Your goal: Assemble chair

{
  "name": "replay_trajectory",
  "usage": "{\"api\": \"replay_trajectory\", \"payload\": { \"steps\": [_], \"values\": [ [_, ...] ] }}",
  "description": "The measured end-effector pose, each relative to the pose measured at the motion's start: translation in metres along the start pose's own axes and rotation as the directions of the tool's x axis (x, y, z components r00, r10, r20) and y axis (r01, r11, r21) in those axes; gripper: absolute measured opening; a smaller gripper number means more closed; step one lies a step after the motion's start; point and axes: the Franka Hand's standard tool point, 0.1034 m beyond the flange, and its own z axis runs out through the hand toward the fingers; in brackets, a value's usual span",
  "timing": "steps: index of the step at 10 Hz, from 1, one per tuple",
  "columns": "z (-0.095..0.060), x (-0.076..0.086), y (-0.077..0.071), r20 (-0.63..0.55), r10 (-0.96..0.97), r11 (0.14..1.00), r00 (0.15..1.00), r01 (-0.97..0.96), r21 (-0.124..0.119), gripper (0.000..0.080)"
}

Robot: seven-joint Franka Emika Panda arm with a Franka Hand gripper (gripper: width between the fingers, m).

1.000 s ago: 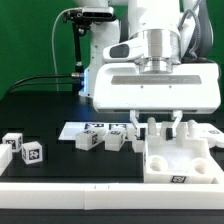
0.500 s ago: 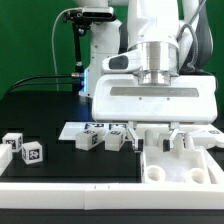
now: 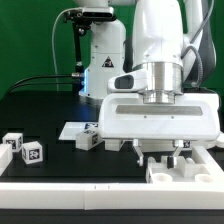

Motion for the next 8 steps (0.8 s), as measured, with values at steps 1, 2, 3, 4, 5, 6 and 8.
{"api": "replay_trajectory", "payload": {
  "steps": [1, 2, 3, 4, 5, 6, 8],
  "values": [
    [0.0, 0.0, 0.0, 0.0, 0.009, 1.0, 1.0, -0.009, -0.002, 0.0323],
    [0.0, 0.0, 0.0, 0.003, 0.004, 1.0, 1.0, -0.004, -0.003, 0.0323],
    [0.0, 0.0, 0.0, 0.002, 0.003, 1.0, 1.0, -0.003, -0.003, 0.0323],
    [0.0, 0.0, 0.0, 0.004, 0.001, 1.0, 1.0, -0.001, -0.003, 0.0323],
    [-0.001, 0.0, 0.002, 0.028, 0.001, 1.0, 1.0, -0.001, -0.003, 0.0397],
    [-0.017, 0.012, 0.004, 0.066, 0.011, 1.0, 0.998, -0.011, 0.007, 0.0573],
    [-0.037, 0.021, 0.006, 0.135, 0.027, 0.999, 0.99, -0.03, 0.022, 0.0626]
  ]
}}
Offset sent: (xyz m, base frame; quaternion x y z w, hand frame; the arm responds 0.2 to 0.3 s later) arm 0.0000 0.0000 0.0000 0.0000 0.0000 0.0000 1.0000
